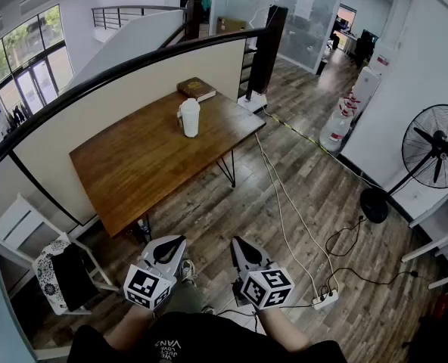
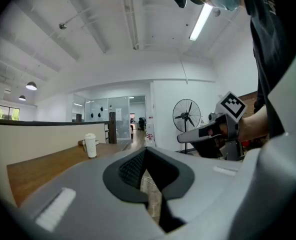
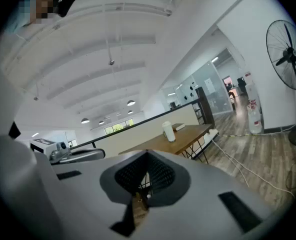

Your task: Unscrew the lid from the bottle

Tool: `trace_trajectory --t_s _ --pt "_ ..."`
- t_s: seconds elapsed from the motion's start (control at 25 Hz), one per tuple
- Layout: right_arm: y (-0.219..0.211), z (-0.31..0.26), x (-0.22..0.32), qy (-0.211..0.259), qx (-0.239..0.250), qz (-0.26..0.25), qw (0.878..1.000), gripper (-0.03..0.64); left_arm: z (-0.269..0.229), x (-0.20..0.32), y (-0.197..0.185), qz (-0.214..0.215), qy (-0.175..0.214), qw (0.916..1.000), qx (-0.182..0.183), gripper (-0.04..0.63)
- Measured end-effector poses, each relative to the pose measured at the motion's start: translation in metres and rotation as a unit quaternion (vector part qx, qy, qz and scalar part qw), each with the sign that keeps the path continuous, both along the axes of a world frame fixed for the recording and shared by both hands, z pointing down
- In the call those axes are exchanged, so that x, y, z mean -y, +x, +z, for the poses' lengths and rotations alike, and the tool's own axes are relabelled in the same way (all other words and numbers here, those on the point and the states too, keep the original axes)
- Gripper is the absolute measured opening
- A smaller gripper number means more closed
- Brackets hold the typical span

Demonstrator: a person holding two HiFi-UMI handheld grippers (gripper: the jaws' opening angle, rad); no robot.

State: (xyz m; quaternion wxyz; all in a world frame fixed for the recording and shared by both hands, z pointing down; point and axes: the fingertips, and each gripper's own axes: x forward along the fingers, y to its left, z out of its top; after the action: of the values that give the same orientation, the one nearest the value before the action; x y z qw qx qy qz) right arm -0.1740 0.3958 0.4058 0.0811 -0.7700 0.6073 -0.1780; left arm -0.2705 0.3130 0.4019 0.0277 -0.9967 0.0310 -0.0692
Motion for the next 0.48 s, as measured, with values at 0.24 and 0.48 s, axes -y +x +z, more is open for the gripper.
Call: trace_trajectory --t_s 0.24,0.48 --pt "0.024 -0.011 0.027 0.043 -0.008 -0.002 0.999 0.012 0.006 0.037 0.02 -0.016 -0.013 0.9997 -0.009 0.011" --pt "0.058 -0.009 0.076 0.032 -0.013 -0.026 0.999 0.201 0.007 0.082 0.063 -0.019 -0.034 0.999 -0.021 0.141"
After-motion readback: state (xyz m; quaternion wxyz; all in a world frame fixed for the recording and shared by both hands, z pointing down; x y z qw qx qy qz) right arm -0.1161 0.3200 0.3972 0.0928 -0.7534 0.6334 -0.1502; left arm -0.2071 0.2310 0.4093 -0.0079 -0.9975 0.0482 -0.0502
